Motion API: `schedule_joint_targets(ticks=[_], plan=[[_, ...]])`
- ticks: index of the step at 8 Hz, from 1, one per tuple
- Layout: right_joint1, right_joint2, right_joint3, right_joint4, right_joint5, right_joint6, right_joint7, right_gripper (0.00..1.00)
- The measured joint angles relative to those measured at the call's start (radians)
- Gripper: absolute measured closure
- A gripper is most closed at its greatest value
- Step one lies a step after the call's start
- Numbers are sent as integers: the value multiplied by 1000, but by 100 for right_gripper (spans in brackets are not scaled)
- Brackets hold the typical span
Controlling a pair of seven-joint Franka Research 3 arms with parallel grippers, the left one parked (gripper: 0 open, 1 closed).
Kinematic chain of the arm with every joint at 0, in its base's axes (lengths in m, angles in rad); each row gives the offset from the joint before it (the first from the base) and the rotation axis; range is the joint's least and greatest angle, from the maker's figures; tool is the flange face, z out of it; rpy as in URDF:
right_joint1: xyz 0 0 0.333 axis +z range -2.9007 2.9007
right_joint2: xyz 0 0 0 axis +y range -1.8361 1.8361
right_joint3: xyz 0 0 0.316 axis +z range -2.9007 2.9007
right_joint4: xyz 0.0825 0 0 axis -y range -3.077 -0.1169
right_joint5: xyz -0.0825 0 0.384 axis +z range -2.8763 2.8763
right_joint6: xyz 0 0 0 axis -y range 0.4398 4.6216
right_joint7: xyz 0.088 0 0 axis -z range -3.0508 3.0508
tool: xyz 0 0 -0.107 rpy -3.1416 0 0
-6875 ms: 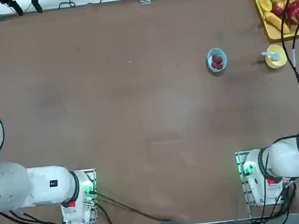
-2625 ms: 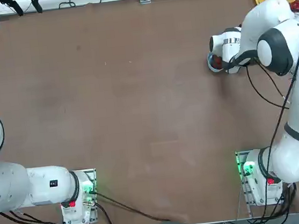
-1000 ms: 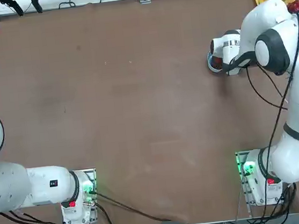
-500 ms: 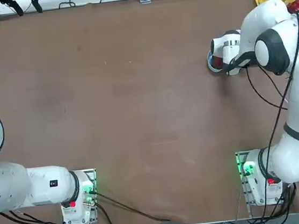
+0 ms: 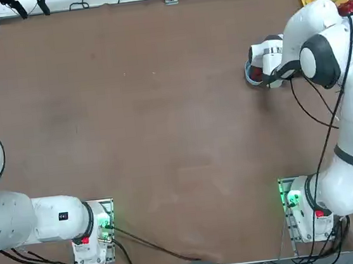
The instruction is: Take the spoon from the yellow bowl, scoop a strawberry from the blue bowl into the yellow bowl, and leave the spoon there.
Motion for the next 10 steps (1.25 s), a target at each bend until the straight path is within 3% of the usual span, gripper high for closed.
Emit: schedule_joint_targets(ticks=[10], plan=[[0, 11, 0, 1, 0, -6, 0, 46]])
